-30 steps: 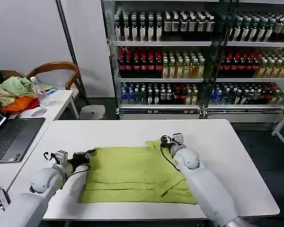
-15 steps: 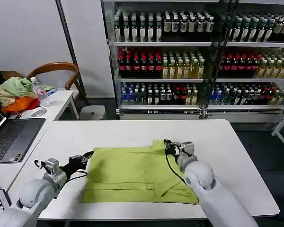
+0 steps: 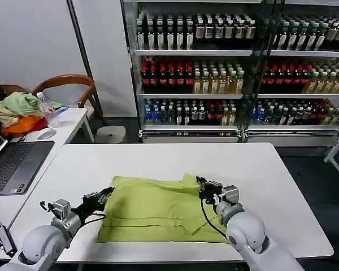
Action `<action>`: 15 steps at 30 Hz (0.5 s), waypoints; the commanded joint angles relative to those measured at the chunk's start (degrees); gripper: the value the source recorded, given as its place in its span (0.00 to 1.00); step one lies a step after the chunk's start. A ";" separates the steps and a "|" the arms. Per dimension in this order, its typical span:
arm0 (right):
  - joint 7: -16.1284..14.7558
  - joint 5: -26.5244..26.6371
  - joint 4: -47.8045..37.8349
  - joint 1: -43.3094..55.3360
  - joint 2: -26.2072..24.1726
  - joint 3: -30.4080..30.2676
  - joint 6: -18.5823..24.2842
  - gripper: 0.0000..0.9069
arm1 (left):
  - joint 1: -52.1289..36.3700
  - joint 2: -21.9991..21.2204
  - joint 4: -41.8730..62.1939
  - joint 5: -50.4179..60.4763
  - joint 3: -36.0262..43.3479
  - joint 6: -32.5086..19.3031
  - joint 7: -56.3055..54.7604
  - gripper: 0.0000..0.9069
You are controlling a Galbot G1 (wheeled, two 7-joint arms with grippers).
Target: Fold and organize the clothes.
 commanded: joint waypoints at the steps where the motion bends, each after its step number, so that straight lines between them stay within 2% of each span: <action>1: 0.04 -1.10 0.80 -1.62 -0.47 0.53 0.24 0.00 | -2.63 -0.37 1.94 0.28 0.91 -0.26 -1.21 1.00; 10: -0.26 -2.07 -0.27 -0.81 -0.78 0.35 0.45 0.00 | -16.89 -2.93 14.92 0.02 8.44 1.94 -3.41 1.00; 15: -0.30 -2.04 -0.22 -0.52 -0.90 0.32 0.40 0.00 | -21.91 -3.74 19.85 -0.90 11.01 2.98 -3.77 1.00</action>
